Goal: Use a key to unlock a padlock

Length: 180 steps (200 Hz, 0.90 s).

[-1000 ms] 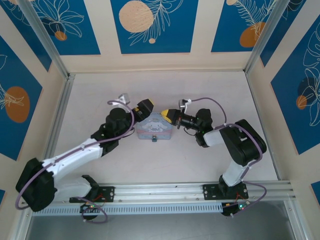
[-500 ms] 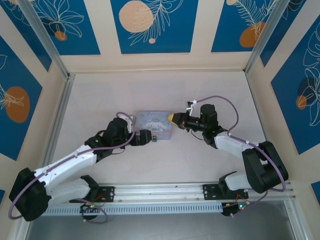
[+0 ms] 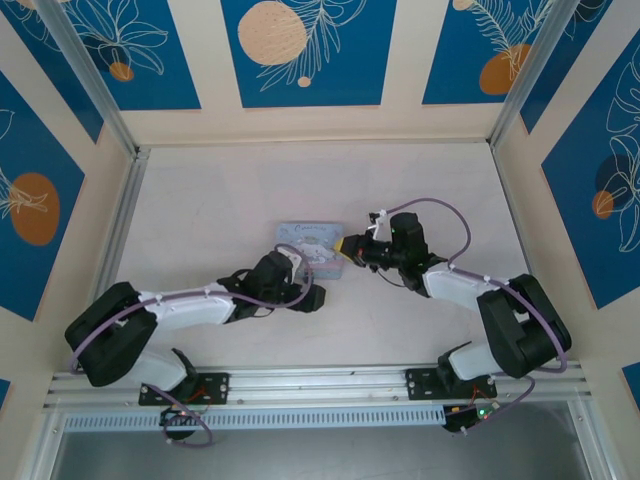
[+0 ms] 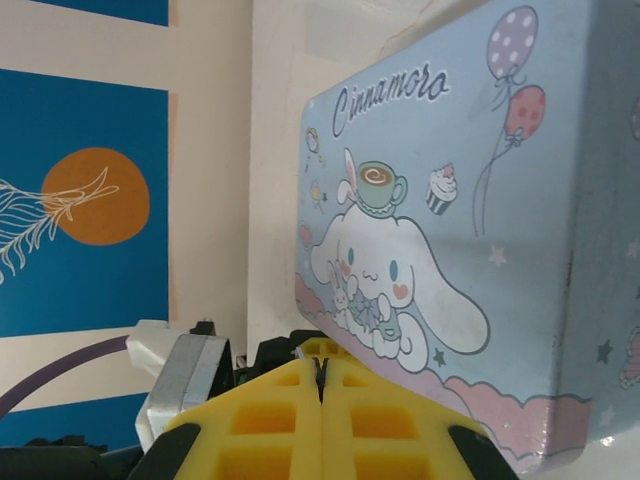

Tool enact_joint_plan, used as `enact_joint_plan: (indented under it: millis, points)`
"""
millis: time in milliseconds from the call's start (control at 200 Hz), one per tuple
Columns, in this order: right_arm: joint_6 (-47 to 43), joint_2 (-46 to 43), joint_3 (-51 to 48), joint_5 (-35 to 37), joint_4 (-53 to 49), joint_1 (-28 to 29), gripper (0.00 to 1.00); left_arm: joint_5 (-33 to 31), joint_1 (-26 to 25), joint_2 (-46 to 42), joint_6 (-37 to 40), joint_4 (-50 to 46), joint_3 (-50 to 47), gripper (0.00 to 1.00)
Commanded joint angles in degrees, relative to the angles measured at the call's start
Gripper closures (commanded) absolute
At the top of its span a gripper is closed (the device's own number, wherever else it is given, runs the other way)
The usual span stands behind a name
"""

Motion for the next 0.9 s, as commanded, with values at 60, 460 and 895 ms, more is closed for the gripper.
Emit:
enact_joint_plan:
  millis: [60, 460, 895]
  points:
    - [0.6, 1.75, 0.71, 1.76, 1.26, 0.39, 1.0, -6.09, -0.73, 3.24, 4.53, 11.74, -3.23, 0.07]
    - [1.22, 5.95, 2.94, 1.24, 3.03, -0.06, 1.0, -7.18, -1.35, 13.83, 6.39, 22.56, -2.16, 0.12]
    - [1.49, 7.61, 2.29, 0.73, 4.39, -2.77, 1.0, -0.4, -1.26, 20.11, 2.0, 25.32, 5.8, 0.13]
